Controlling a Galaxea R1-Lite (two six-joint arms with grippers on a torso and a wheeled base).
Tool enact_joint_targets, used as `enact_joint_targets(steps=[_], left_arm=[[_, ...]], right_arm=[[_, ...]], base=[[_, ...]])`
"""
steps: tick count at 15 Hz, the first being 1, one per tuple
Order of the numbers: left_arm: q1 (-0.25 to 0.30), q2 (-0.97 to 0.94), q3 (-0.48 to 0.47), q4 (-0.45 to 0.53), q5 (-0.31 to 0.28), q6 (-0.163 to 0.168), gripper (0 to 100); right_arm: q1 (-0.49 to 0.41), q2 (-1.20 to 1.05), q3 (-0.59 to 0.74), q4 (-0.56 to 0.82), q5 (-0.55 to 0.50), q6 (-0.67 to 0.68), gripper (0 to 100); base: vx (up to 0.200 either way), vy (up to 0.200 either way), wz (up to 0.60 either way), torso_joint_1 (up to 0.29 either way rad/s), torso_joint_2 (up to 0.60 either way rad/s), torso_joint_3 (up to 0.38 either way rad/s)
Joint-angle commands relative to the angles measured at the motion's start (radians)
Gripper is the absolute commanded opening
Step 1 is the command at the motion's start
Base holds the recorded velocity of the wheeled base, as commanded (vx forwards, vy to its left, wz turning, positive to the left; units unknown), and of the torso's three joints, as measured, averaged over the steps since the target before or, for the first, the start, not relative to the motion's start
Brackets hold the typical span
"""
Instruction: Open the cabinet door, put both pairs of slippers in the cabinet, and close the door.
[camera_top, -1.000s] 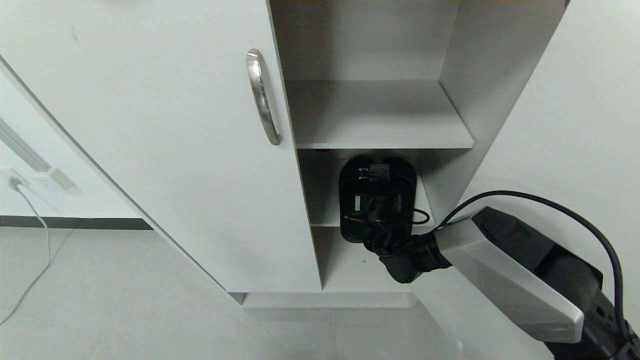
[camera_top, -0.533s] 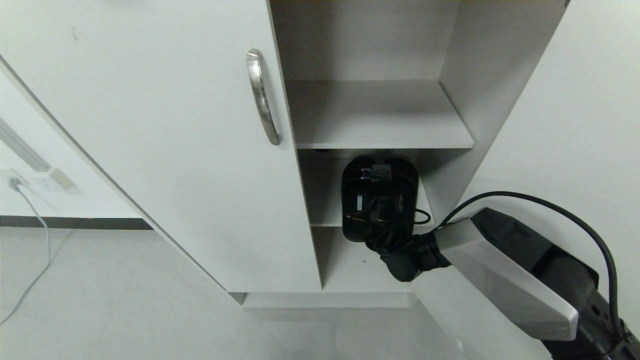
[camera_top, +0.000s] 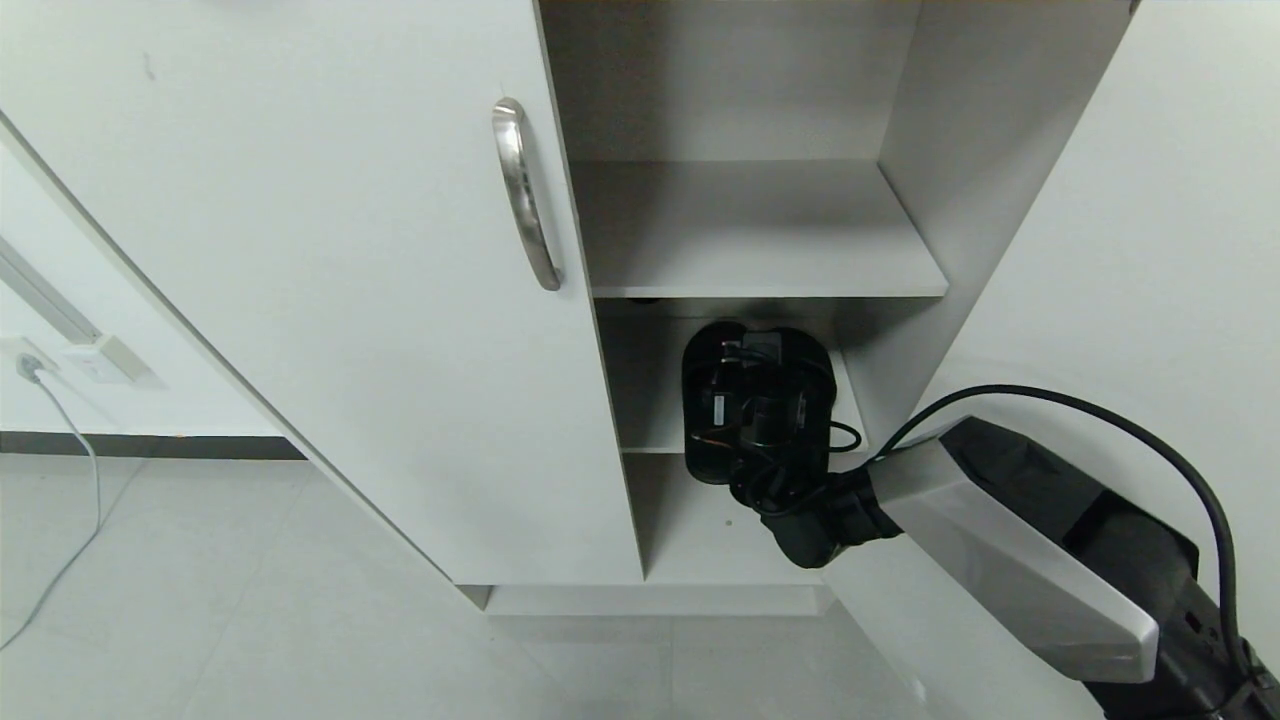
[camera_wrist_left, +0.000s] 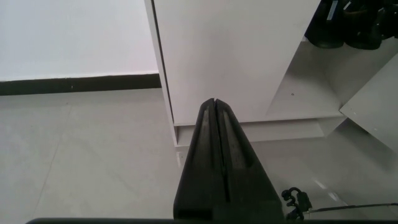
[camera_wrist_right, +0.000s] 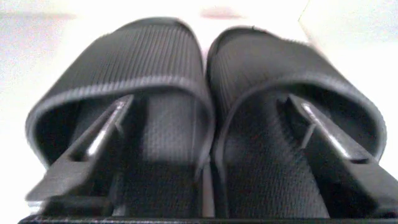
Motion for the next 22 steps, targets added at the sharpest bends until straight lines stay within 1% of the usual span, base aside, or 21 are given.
enact_joint_targets(steps=[1,4,6,7,11,12,13,14,21,22], left_arm=[[0.000,0.000,0.000,0.000,0.000,0.000,0],[0.000,0.000,0.000,0.000,0.000,0.000,0],[0.000,0.000,0.000,0.000,0.000,0.000,0],[0.000,0.000,0.000,0.000,0.000,0.000,0],[0.000,0.001,0.000,0.000,0.000,0.000,0],[0.000,0.000,0.000,0.000,0.000,0.000,0],[0.000,0.000,0.000,0.000,0.000,-0.001,0],[0.000,0.000,0.000,0.000,0.000,-0.001,0],[0.000,0.000,0.000,0.000,0.000,-0.001,0],[0.000,0.000,0.000,0.000,0.000,-0.003,0]], right_arm=[[0.013,-0.049,0.072,-0.004,0.000,0.000,100],[0.027,-0.133,0.209,-0.065,-0.006,0.000,100],[0.040,-0.209,0.333,-0.110,-0.006,0.000,100],[0.055,-0.248,0.418,-0.136,-0.006,0.000,100],[0.109,-0.324,0.665,-0.292,-0.005,0.002,100],[0.112,-0.327,0.680,-0.298,-0.005,0.002,100],[0.122,-0.336,0.726,-0.326,-0.005,0.002,100],[0.125,-0.336,0.735,-0.334,-0.005,0.000,100],[0.130,-0.336,0.734,-0.335,-0.005,0.000,100],[0.135,-0.336,0.735,-0.335,-0.005,0.000,100]], base=[[0.000,0.000,0.00,0.000,0.00,0.000],[0.000,0.000,0.00,0.000,0.00,0.000],[0.000,0.000,0.00,0.000,0.00,0.000],[0.000,0.000,0.00,0.000,0.00,0.000],[0.000,0.000,0.00,0.000,0.00,0.000],[0.000,0.000,0.00,0.000,0.00,0.000],[0.000,0.000,0.00,0.000,0.00,0.000],[0.000,0.000,0.00,0.000,0.00,0.000],[0.000,0.000,0.00,0.000,0.00,0.000],[-0.200,0.000,0.00,-0.002,0.00,0.002]])
